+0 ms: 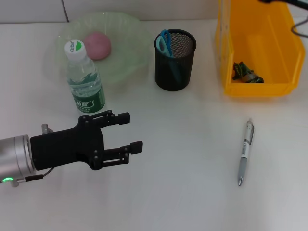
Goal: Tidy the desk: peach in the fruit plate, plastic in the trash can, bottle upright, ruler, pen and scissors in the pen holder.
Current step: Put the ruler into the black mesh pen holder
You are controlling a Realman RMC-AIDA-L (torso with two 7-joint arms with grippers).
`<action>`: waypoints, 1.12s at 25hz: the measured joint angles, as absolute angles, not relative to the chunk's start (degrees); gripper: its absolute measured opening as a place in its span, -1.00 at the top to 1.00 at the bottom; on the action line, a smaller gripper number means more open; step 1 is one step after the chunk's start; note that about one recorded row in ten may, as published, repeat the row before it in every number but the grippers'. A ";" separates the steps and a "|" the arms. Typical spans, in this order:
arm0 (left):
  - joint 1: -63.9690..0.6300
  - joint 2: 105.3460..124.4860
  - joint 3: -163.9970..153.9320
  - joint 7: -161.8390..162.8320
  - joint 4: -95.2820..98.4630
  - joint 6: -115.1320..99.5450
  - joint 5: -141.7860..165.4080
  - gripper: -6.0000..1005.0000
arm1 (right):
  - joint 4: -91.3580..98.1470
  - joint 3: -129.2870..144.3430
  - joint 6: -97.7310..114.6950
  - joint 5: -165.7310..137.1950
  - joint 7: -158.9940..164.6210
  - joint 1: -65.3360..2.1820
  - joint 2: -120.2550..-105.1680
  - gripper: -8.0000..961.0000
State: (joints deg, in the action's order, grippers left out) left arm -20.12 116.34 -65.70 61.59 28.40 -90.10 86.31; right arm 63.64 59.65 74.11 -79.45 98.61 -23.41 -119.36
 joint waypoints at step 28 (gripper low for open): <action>-20.40 116.45 -65.57 61.85 28.43 -90.01 86.13 -0.56 | 14.90 60.78 59.32 -57.67 46.16 -48.39 -119.81 0.21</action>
State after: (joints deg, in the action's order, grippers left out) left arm -20.40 116.45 -65.57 61.85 28.43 -90.01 86.13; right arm 14.90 60.78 59.32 -57.67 46.16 -48.39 -119.81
